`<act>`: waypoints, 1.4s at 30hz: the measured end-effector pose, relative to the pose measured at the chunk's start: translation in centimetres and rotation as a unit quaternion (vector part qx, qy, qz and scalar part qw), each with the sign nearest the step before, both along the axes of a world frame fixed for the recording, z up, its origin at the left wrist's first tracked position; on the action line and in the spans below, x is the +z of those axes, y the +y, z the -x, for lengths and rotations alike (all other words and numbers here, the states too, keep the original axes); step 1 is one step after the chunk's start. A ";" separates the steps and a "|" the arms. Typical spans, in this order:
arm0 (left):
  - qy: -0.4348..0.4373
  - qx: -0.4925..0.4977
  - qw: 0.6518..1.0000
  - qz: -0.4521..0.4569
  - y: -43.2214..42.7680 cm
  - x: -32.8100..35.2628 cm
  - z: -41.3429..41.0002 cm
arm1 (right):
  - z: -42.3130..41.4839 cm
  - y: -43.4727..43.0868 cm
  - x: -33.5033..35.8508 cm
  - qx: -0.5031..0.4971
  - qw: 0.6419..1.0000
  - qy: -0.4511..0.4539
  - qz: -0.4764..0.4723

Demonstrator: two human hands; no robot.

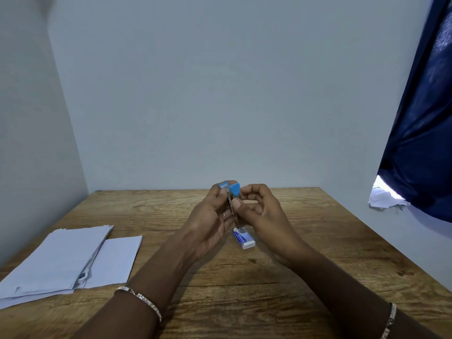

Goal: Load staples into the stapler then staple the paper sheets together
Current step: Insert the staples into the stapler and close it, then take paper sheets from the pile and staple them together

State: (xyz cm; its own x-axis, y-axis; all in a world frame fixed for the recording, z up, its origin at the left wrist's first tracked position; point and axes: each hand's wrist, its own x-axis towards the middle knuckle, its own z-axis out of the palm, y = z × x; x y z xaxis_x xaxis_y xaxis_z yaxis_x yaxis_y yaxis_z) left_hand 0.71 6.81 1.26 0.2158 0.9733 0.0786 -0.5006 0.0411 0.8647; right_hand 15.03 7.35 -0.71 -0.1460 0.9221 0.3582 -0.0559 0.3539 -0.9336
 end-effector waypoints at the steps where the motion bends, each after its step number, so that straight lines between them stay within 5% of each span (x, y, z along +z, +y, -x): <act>1: 0.028 0.002 0.999 -0.014 -0.1 0.0 0.0 | 0.0 0.1 0.1 0.027 0.998 0.033 0.037; 6: 0.128 -0.004 0.990 -0.063 -0.1 -0.5 -0.2 | -1.0 0.1 1.5 0.122 0.979 0.092 0.136; 15: 0.106 -0.001 0.986 -0.127 0.6 -0.8 0.7 | -1.2 0.5 1.5 0.172 0.953 0.170 0.184; 21: 0.080 0.017 0.992 -0.091 1.2 -1.0 0.9 | -1.3 0.5 1.4 0.170 0.958 0.154 0.175; 28: 0.211 0.228 0.949 -0.044 1.2 -0.4 2.5 | 1.2 -1.0 -0.1 -0.047 0.993 -0.108 0.030; 33: 0.267 0.310 0.911 -0.055 -0.5 -0.4 4.8 | 3.2 -2.3 -0.8 -0.207 0.906 -0.340 -0.143; 42: 0.494 0.370 0.780 -0.100 -6.1 -2.8 9.2 | 5.3 -2.7 -2.2 -0.164 0.818 -0.520 -0.183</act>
